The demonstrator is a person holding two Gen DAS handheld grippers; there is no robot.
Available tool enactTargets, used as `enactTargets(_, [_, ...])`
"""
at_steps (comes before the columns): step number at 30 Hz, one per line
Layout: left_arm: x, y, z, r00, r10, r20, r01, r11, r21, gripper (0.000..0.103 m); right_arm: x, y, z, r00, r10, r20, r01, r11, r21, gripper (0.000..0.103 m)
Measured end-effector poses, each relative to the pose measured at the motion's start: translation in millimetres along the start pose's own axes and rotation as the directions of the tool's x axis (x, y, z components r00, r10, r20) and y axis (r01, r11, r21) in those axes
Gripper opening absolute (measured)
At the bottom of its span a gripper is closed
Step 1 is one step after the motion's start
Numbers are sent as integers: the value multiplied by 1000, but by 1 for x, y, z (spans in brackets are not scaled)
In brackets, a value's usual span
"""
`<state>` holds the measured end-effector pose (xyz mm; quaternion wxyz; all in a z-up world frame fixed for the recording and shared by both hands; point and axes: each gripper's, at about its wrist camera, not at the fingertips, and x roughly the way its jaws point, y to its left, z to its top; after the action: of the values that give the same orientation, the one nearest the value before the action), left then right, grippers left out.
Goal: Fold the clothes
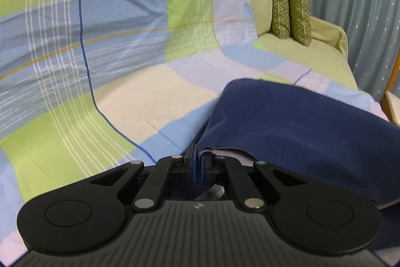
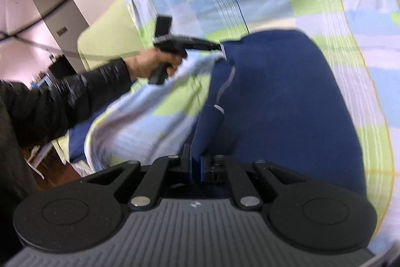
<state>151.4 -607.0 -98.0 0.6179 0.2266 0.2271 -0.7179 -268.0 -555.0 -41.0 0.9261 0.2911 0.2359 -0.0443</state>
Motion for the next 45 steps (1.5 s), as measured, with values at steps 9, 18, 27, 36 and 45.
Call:
enactTargets(9, [6, 6, -16, 982, 119, -144, -123, 992, -20, 2, 30, 2, -19, 984, -88, -154, 78, 994, -73, 5])
enactTargets(18, [-27, -1, -22, 998, -18, -63, -1, 959, -284, 19, 29, 15, -22, 979, -162, -126, 139, 975, -172, 22])
enactTargets(27, [-27, -12, -27, 995, -100, -29, 77, 895, -439, 63, 34, 47, -29, 961, -256, -106, 188, 883, -430, 23])
enactTargets(36, [-24, -18, -28, 991, -135, 1, 112, 823, -557, 63, 44, 52, -33, 958, -268, -98, 182, 837, -516, 23])
enactTargets(45, [-45, -22, -43, 979, -201, 39, 181, 761, -623, 63, 41, 48, -35, 958, -269, -100, 181, 837, -516, 23])
